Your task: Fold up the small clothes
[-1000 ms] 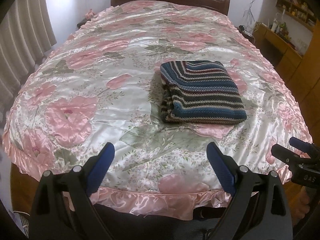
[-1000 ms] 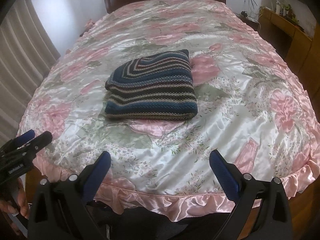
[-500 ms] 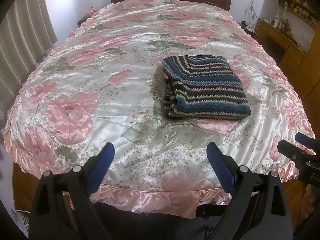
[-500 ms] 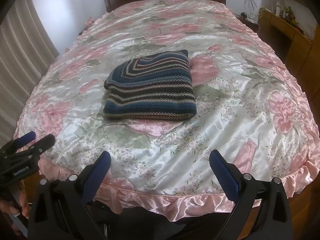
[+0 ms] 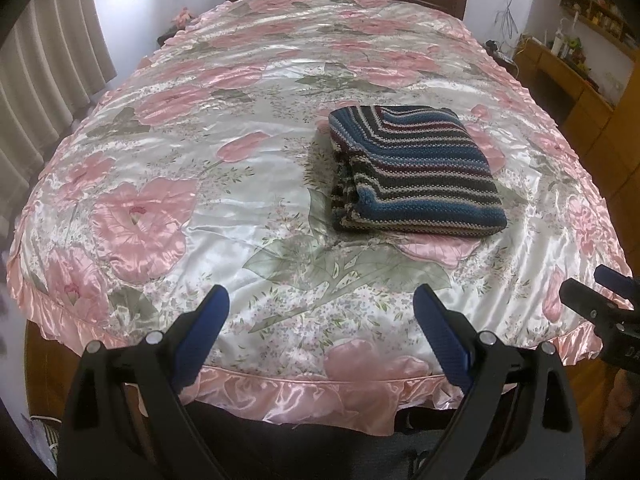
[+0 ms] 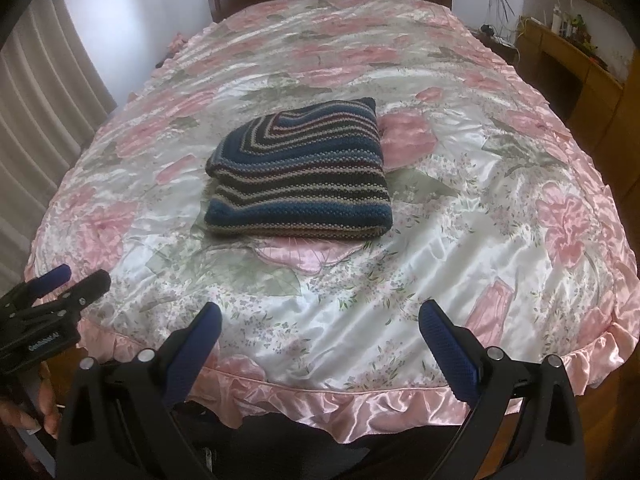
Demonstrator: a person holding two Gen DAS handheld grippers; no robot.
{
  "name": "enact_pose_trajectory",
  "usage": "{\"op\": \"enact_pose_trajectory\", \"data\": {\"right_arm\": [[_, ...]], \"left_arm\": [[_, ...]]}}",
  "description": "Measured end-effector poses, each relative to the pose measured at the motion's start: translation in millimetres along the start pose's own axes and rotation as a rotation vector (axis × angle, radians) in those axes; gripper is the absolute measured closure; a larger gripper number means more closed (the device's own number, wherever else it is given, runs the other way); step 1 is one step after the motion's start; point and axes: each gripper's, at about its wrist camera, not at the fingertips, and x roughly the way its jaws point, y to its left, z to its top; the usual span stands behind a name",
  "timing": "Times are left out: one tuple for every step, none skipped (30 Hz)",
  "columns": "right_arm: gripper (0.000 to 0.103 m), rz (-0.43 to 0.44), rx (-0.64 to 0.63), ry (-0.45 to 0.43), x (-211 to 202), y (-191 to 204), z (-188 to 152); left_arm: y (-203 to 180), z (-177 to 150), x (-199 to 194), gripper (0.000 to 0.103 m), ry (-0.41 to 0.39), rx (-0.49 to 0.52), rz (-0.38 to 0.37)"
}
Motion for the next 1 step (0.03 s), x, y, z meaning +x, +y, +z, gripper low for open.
{"op": "enact_pose_trajectory", "data": {"right_arm": [[0.004, 0.001, 0.0, 0.001, 0.6, -1.0, 0.6]], "left_arm": [[0.2, -0.3, 0.3, 0.01, -0.001, 0.001, 0.0]]}}
